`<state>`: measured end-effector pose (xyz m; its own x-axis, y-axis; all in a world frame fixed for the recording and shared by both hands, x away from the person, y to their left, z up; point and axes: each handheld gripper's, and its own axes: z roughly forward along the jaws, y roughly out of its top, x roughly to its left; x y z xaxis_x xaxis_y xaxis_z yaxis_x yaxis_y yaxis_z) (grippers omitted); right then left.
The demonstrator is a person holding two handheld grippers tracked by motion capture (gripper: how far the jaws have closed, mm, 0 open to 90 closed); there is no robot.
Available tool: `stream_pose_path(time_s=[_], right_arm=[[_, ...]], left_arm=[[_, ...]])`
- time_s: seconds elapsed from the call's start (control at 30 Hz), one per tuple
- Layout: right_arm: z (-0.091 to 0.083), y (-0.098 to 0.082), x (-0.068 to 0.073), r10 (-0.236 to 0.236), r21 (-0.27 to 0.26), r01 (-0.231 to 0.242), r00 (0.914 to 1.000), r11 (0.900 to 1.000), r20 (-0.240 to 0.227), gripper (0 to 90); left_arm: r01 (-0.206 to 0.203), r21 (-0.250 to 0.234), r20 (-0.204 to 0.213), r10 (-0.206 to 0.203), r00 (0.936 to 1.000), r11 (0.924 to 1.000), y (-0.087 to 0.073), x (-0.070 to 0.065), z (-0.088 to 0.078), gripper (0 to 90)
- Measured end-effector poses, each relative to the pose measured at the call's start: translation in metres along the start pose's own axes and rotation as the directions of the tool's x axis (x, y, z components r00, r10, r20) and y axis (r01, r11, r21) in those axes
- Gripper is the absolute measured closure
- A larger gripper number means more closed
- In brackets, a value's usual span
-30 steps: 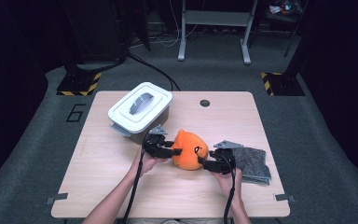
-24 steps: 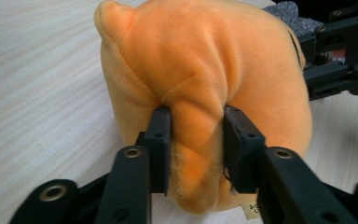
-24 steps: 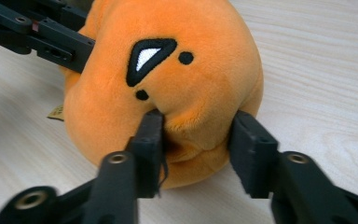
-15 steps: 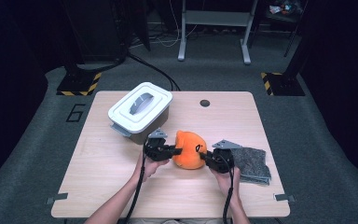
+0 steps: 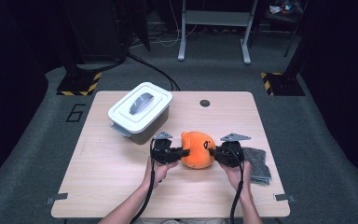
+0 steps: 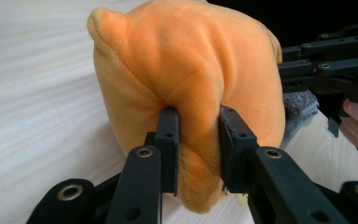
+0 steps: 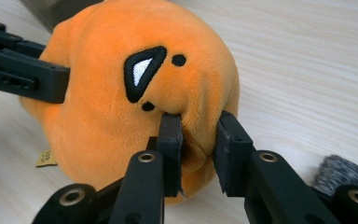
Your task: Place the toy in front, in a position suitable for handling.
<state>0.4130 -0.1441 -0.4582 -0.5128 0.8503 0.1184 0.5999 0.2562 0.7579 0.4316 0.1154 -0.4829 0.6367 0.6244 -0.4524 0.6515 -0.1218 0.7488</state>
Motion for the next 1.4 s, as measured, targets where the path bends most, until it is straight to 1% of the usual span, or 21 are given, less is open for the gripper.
stream_pose_path(time_s=[0.07, 0.1, 0.17, 0.2, 0.27, 0.4, 0.5, 0.57, 0.63, 0.7, 0.77, 0.8, 0.83, 0.93, 0.97, 1.0, 1.13, 1.2, 1.27, 1.3, 1.4], right_arm=[[0.005, -0.003, -0.003, 0.008, 0.012, -0.009, 0.9998, 1.000, 0.019, 72.5], [0.007, -0.005, -0.004, 0.019, 0.011, -0.019, 0.9997, 1.000, 0.016, 71.9], [0.008, -0.008, -0.007, 0.016, -0.003, -0.016, 0.9998, 1.000, 0.012, 70.1], [0.008, -0.008, -0.008, 0.016, -0.008, -0.016, 0.9998, 1.000, 0.007, 69.0], [0.007, -0.008, -0.009, 0.017, -0.013, -0.016, 0.9998, 1.000, 0.012, 66.7], [0.005, -0.007, -0.010, 0.020, -0.015, -0.020, 0.9998, 1.000, 0.007, 61.8], [0.005, -0.006, -0.011, 0.011, -0.019, -0.011, 0.9999, 1.000, 0.011, 59.6], [0.004, -0.005, -0.010, 0.018, -0.024, -0.018, 0.9998, 1.000, 0.010, 58.7], [0.003, -0.003, -0.010, 0.014, -0.025, -0.013, 0.9998, 1.000, 0.016, 54.9], [0.001, -0.003, -0.010, 0.022, -0.025, -0.021, 0.9998, 0.999, 0.006, 51.2], [-0.002, -0.003, -0.010, 0.023, -0.027, -0.023, 0.9997, 0.999, 0.004, 47.8], [-0.003, -0.003, -0.010, 0.014, -0.034, -0.014, 0.9999, 0.999, 0.002, 44.8], [-0.005, -0.004, -0.011, 0.015, -0.038, -0.014, 0.9998, 0.999, 0.011, 41.1], [-0.013, -0.006, -0.011, 0.018, -0.064, -0.017, 0.9998, 0.998, 0.004, 33.6], [-0.015, -0.007, -0.012, 0.019, -0.069, -0.018, 0.9998, 0.997, 0.007, 29.2], [-0.018, -0.008, -0.013, 0.014, -0.072, -0.013, 0.9999, 0.997, 0.009, 26.8], [-0.027, -0.014, -0.017, 0.020, -0.064, -0.017, 0.9989, 0.998, 0.042, 17.9], [-0.030, -0.017, -0.021, 0.014, -0.057, -0.010, 0.9977, 0.998, 0.066, 14.7], [-0.034, -0.020, -0.025, 0.017, -0.045, -0.013, 0.9956, 0.999, 0.092, 14.5], [-0.036, -0.021, -0.027, 0.007, -0.041, -0.003, 0.9947, 0.999, 0.102, 14.4], [-0.043, -0.027, -0.035, 0.023, -0.035, -0.019, 0.9910, 0.999, 0.132, 13.6]], left_arm=[[-0.014, -0.002, -0.014, 0.014, 0.9998, 0.9999, -0.003, 0.000, 0.006, 70.8], [-0.025, -0.001, -0.020, 0.025, 0.9995, 0.9997, -0.003, 0.000, 0.006, 69.6], [-0.058, 0.000, -0.042, 0.058, 0.9974, 0.9983, -0.001, 0.000, 0.005, 65.8], [-0.078, 0.005, -0.043, 0.078, 0.9961, 0.9970, 0.000, 0.000, 0.005, 63.6], [-0.089, 0.002, -0.052, 0.089, 0.9947, 0.9960, 0.001, 0.001, 0.004, 60.9], [-0.130, 0.018, -0.066, 0.131, 0.9892, 0.9913, 0.004, 0.002, 0.002, 50.4], [-0.145, 0.007, -0.072, 0.145, 0.9867, 0.9894, 0.005, 0.001, -0.002, 42.1], [-0.172, 0.010, -0.086, 0.172, 0.9813, 0.9851, 0.006, 0.000, -0.005, 37.8], [-0.187, -0.004, -0.087, 0.185, 0.9788, 0.9824, 0.007, -0.002, -0.008, 34.1], [-0.210, -0.007, -0.095, 0.208, 0.9735, 0.9777, 0.008, -0.002, -0.013, 30.9], [-0.217, -0.014, -0.099, 0.214, 0.9718, 0.9761, 0.008, -0.003, -0.017, 29.1], [-0.227, -0.017, -0.093, 0.225, 0.9699, 0.9737, 0.007, -0.003, -0.019, 26.9], [-0.234, -0.018, -0.093, 0.231, 0.9685, 0.9722, 0.007, -0.003, -0.021, 25.3], [-0.254, -0.016, -0.100, 0.251, 0.9629, 0.9672, 0.004, -0.003, -0.026, 22.0], [-0.270, -0.014, -0.109, 0.267, 0.9576, 0.9628, 0.002, -0.003, -0.028, 21.5], [-0.274, -0.013, -0.105, 0.272, 0.9567, 0.9615, 0.001, -0.003, -0.030, 20.6], [-0.305, 0.012, -0.127, 0.304, 0.9441, 0.9523, -0.004, -0.004, -0.033, 15.8], [-0.304, 0.015, -0.138, 0.303, 0.9428, 0.9524, -0.007, -0.003, -0.035, 15.6], [-0.300, 0.016, -0.132, 0.299, 0.9450, 0.9539, -0.009, -0.002, -0.037, 15.6], [-0.307, 0.021, -0.141, 0.307, 0.9412, 0.9514, -0.009, -0.001, -0.037, 15.5], [-0.314, 0.020, -0.137, 0.314, 0.9395, 0.9492, -0.012, 0.000, -0.039, 15.4]])
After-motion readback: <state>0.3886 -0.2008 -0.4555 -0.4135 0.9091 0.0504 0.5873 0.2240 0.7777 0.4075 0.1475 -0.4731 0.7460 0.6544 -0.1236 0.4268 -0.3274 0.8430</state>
